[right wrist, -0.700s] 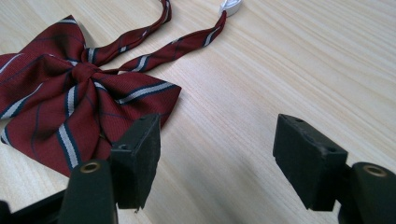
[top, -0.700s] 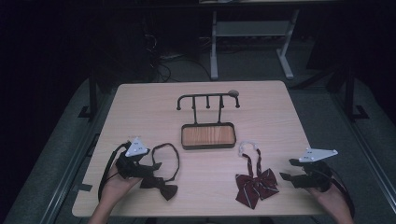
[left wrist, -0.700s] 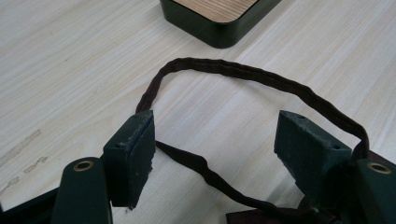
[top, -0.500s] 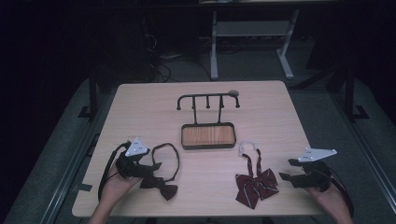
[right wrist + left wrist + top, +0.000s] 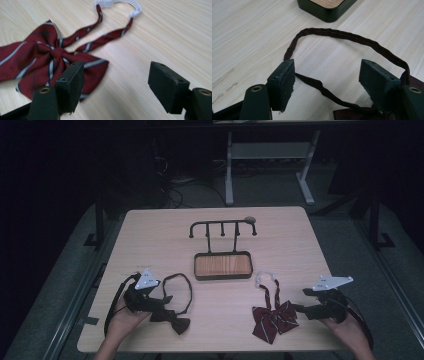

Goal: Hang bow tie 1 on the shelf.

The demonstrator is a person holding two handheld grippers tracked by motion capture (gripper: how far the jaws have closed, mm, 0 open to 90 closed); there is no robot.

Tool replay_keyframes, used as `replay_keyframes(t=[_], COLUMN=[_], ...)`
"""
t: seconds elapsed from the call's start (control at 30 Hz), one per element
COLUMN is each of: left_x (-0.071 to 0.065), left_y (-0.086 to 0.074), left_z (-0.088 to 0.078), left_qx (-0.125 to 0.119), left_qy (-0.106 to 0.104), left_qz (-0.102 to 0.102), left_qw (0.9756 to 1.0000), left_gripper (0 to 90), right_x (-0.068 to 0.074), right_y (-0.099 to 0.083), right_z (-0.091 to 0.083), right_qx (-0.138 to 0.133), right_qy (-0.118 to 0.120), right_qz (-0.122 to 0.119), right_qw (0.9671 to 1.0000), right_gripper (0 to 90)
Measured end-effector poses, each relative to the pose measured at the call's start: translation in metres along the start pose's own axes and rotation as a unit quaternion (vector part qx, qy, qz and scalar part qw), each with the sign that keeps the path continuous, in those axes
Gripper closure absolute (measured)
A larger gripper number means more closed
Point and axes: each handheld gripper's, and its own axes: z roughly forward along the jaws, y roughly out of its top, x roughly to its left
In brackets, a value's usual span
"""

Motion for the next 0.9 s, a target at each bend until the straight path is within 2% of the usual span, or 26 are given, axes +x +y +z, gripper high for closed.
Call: replay_keyframes(t=[0.1, 0.23, 0.37, 0.67, 0.9], left_x=[0.001, 0.002, 0.0, 0.001, 0.001], left_y=[0.001, 0.001, 0.001, 0.001, 0.001], left_z=[-0.002, -0.001, 0.0, -0.002, -0.002], left_qx=[-0.011, -0.008, -0.007, -0.005, -0.008], left_qy=[0.0, 0.002, 0.001, 0.002, 0.003], left_qz=[-0.004, -0.004, -0.006, -0.001, -0.003], left_qw=[0.9999, 1.0, 1.0, 1.0, 1.0], left_gripper=[29.9, 29.9, 29.9, 29.7, 29.7], right_x=[0.004, 0.012, 0.016, 0.013, 0.012], right_y=[0.01, 0.022, 0.03, 0.039, 0.046], right_z=[0.003, 0.002, -0.003, -0.008, -0.004], right_qx=[0.003, 0.011, 0.013, 0.028, 0.038], right_qy=[0.005, 0.009, 0.008, 0.011, 0.018], right_qz=[-0.009, -0.031, -0.042, -0.04, -0.047], right_qw=[0.9999, 0.9994, 0.999, 0.9988, 0.998], right_gripper=[28.2, 28.3, 28.4, 29.8, 30.5])
